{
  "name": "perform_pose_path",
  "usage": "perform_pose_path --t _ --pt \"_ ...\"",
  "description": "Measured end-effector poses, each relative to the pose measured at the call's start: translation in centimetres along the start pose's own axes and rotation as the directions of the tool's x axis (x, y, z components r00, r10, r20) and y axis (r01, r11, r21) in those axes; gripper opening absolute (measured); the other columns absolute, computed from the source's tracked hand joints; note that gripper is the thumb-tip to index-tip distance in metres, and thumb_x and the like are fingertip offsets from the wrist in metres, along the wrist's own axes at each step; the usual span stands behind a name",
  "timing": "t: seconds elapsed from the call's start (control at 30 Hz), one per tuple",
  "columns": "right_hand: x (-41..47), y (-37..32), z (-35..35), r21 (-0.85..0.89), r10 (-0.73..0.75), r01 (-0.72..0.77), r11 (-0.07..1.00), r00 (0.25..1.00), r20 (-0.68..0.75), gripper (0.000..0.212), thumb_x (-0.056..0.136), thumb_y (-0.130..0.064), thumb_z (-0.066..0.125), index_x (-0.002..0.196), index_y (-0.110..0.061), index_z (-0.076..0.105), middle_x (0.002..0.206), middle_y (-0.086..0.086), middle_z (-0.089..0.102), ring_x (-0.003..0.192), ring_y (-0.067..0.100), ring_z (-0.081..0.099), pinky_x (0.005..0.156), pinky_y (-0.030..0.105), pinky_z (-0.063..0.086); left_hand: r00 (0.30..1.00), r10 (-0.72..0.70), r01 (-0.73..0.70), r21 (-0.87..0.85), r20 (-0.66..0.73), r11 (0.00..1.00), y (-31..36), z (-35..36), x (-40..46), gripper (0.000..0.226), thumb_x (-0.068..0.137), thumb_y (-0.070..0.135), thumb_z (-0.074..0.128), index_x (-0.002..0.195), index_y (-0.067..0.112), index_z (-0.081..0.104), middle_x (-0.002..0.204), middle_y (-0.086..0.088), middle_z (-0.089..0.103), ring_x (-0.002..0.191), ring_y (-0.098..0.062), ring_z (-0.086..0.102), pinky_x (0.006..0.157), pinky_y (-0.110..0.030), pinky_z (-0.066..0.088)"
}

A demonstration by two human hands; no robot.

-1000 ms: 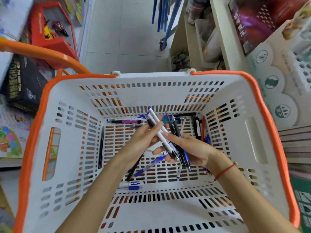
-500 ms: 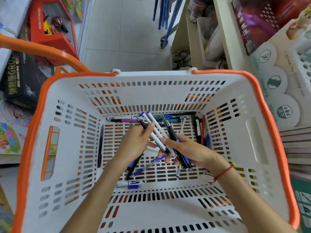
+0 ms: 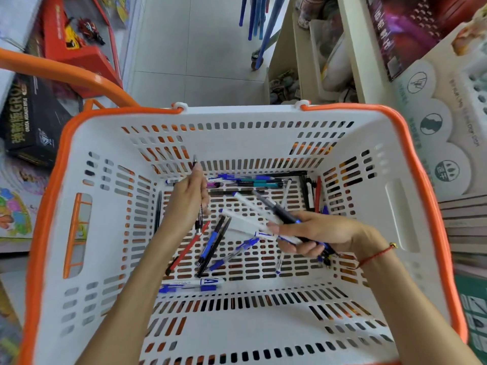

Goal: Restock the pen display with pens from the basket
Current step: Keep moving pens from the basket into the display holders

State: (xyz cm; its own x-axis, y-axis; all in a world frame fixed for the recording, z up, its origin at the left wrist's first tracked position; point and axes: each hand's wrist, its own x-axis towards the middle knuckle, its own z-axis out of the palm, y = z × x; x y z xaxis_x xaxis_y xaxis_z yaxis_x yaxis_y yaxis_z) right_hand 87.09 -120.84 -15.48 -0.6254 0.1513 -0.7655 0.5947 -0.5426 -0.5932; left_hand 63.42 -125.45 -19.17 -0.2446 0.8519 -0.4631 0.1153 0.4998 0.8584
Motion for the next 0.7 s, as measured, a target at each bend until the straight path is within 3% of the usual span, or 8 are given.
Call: perform_pose_path --t 0.07,0.17,0.23,0.33,0.37,0.5,0.6,0.7 --pt "0.0 -0.2 0.5 -0.097 0.074 -0.062 0.993 0.988 0.135 0.022 0.104 -0.025 0.044 0.088 -0.012 0.052 0.066 -0.003 0.048 0.042 0.003 0.030 0.036 0.013 0.024 0.992 -0.023 0.007 0.129 0.127 0.992 -0.1 0.4 -0.1 0.053 0.103 0.046 0.022 0.067 0.014 0.044 0.055 0.000 0.047 0.048 -0.001 0.053 0.080 -0.035 0.051" --pt "0.5 -0.1 1.1 -0.205 0.148 -0.092 0.974 0.950 0.275 0.039 0.105 -0.022 0.042 0.071 -0.033 0.059 0.067 -0.003 0.051 0.041 0.002 0.029 0.037 0.013 0.024 0.911 -0.152 0.047 0.270 0.383 0.962 0.3 1.6 -0.9 0.042 0.104 0.042 0.025 0.085 0.021 0.056 0.096 -0.002 0.067 0.086 -0.007 0.063 0.084 -0.025 0.050" --pt "0.6 -0.1 1.1 -0.202 0.162 -0.106 0.974 0.945 0.283 0.037 0.104 -0.021 0.044 0.073 -0.034 0.058 0.069 -0.001 0.051 0.041 0.003 0.028 0.037 0.013 0.024 0.783 -0.301 0.145 0.310 0.544 0.940 0.6 2.0 -1.6 0.028 0.105 0.033 0.032 0.103 0.022 0.059 0.115 -0.002 0.067 0.098 -0.012 0.065 0.084 -0.026 0.051" --pt "0.8 0.0 0.8 -0.181 0.172 -0.132 0.974 0.960 0.223 0.018 0.102 -0.025 0.049 0.088 -0.018 0.057 0.071 0.001 0.051 0.043 0.004 0.030 0.038 0.013 0.024 0.528 -0.435 0.335 0.291 0.730 0.896 1.0 1.9 -2.3 0.031 0.104 0.030 0.040 0.119 0.014 0.063 0.098 0.000 0.075 0.088 -0.014 0.073 0.071 -0.025 0.057" --pt "0.7 0.1 0.6 -0.170 0.166 -0.133 0.976 0.967 0.195 0.019 0.100 -0.028 0.051 0.089 -0.014 0.058 0.070 0.001 0.052 0.043 0.004 0.031 0.037 0.012 0.025 0.480 -0.434 0.356 0.283 0.762 0.890 1.2 1.9 -2.4 0.035 0.103 0.034 0.041 0.120 0.013 0.064 0.098 -0.002 0.075 0.086 -0.015 0.073 0.065 -0.022 0.057" --pt "0.9 0.6 -0.4 -0.014 0.098 -0.098 0.995 0.995 -0.016 0.043 0.085 -0.042 0.064 0.094 -0.001 0.063 0.067 0.006 0.043 0.044 0.007 0.030 0.037 0.013 0.026 0.488 -0.432 0.323 0.303 0.758 0.897 1.4 2.0 -2.5 0.039 0.100 0.044 0.042 0.113 0.017 0.067 0.089 0.003 0.075 0.062 -0.004 0.063 0.053 -0.015 0.049" --pt "1.1 0.7 -0.5 0.015 0.081 -0.080 0.997 0.989 -0.124 0.029 0.091 -0.032 0.063 0.095 -0.004 0.065 0.058 0.000 0.043 0.044 0.007 0.028 0.039 0.014 0.024 0.503 -0.417 0.382 0.238 0.757 0.893 1.1 1.9 -2.4 0.031 0.100 0.039 0.046 0.106 0.017 0.067 0.077 0.005 0.065 0.056 -0.003 0.052 0.050 -0.015 0.046" --pt "1.2 0.6 -0.2 -0.005 0.077 -0.078 0.997 0.991 -0.114 0.020 0.092 -0.026 0.065 0.087 -0.007 0.062 0.052 -0.003 0.039 0.042 0.007 0.029 0.039 0.014 0.025 0.430 -0.389 0.452 0.178 0.815 0.874 1.4 1.7 -2.5 0.025 0.101 0.028 0.046 0.110 0.013 0.064 0.088 0.001 0.070 0.063 -0.008 0.061 0.054 -0.020 0.053"
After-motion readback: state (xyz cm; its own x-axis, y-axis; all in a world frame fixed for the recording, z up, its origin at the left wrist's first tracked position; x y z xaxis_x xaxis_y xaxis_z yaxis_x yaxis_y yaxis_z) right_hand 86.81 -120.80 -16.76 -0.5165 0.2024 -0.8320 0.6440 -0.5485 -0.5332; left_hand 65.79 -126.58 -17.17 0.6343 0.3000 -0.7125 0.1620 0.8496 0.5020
